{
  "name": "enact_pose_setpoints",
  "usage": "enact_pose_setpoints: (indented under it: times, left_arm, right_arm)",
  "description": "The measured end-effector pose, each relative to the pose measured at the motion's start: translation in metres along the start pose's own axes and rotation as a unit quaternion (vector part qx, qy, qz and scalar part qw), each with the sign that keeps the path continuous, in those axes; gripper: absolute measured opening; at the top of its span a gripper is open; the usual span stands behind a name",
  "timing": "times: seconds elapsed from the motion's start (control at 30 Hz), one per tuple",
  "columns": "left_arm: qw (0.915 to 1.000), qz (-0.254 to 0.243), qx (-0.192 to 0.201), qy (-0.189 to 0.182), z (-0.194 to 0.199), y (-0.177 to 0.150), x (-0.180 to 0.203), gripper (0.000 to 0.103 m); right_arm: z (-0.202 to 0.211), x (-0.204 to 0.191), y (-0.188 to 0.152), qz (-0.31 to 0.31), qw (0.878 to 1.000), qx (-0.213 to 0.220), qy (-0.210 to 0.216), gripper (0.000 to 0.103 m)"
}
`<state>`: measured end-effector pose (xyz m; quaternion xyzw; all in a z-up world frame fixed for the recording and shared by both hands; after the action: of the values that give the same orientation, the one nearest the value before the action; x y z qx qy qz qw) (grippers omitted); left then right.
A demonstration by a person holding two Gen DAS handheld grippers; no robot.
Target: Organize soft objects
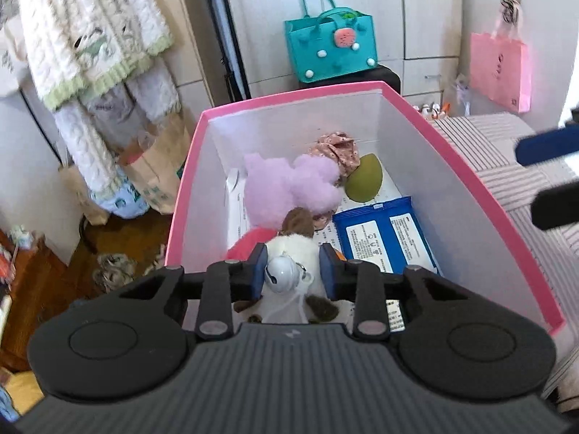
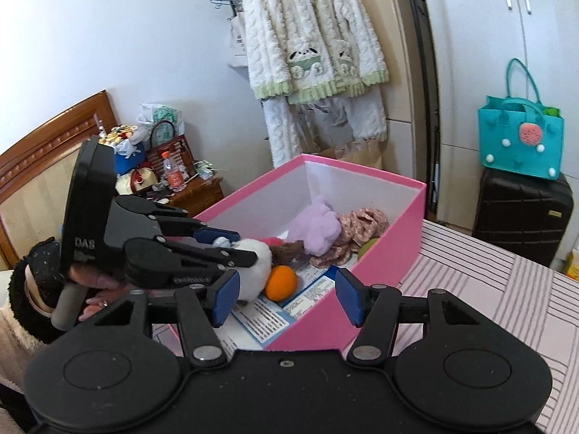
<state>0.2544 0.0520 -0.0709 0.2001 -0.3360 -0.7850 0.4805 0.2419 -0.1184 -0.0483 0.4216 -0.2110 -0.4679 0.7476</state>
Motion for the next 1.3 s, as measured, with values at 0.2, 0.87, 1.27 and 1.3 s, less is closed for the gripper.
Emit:
enact_pose_setpoints:
  times: [0.2,0.87,1.27,1.3]
  left_arm:
    - [0.9989,0.039,0.02,0.013,0.019,0.001,-0.009,0.035]
    - [0.9959,0.053,0.073,0.001,0.133,-0.002,0.033,0.068]
    - [0.9964,0.018,0.072,-0.04,0.151,-0.015,0.081,0.086]
    - [0.9964,0.017,0.071,-0.044,0.152,-0.016,0.083,0.09]
  right_arm:
    - [0.011,0.001,-0.008,-0.011,1.0,-0.002,-0.023,0.067]
    - [0.113,-0.003,-0.018,0.008,0.995,0.029,-0.095,0.089]
    - [0.148,0.001,-0.032,-0.01,0.985,0.032,-0.167,0.1]
    - [0.152,0.003,-0.032,-0.011,0.982,0.031,-0.187,0.102]
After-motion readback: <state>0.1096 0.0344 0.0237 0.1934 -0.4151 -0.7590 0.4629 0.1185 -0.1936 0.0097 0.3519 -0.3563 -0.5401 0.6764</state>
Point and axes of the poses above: each gripper's, at about its wrist camera, not at the fingertips, and z roughly against the way its jaws point, x to its right, y to its top, the point moved 8 cm from there along -z, roughly the way its jaws point, and after that the axes turned 14 degrees about -y, right-handed, at the moved point
